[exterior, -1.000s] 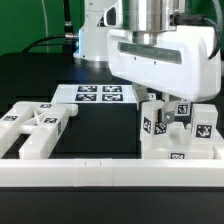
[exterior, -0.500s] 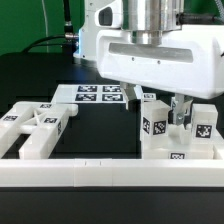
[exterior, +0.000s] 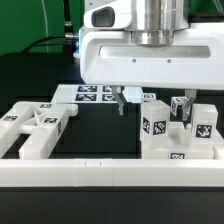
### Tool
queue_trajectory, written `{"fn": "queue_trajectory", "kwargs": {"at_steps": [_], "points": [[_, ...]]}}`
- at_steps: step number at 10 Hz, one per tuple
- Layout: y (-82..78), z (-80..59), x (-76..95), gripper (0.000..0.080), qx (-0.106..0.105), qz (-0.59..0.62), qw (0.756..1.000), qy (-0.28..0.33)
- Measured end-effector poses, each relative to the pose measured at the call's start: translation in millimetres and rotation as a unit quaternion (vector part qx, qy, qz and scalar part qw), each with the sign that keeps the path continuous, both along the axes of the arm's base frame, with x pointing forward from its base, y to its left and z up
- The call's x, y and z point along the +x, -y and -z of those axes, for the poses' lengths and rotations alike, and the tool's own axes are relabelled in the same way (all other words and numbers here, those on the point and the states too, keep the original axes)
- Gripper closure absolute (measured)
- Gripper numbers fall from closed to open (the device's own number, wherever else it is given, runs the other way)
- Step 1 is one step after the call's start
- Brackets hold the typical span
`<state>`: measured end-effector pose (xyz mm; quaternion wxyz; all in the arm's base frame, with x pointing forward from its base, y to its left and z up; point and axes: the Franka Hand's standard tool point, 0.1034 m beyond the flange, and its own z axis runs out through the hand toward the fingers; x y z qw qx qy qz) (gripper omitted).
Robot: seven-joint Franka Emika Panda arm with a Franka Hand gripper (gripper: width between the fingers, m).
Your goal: Assemble chair
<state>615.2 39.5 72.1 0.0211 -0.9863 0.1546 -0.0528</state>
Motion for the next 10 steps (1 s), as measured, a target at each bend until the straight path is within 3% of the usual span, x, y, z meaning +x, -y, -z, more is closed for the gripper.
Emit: {"fn": "queue_trajectory", "kwargs": {"at_steps": [6,7,8,9,10], "points": [[4.6,0.0,0.2,0.0150,-0.038,-0.224,0.974,0.001],[4.7,0.0,0.2,0.0279,-0.040,-0.230,0.972,0.001],[4.8,0.0,0.2,0.0279,-0.040,-0.229,0.973,0.000],[4.9,0.0,0.2,0.0430,-0.040,-0.229,0.973,0.000],[5.2,0.2,0.1,0.0512,-0.040,-0.228,0.973,0.000]]}}
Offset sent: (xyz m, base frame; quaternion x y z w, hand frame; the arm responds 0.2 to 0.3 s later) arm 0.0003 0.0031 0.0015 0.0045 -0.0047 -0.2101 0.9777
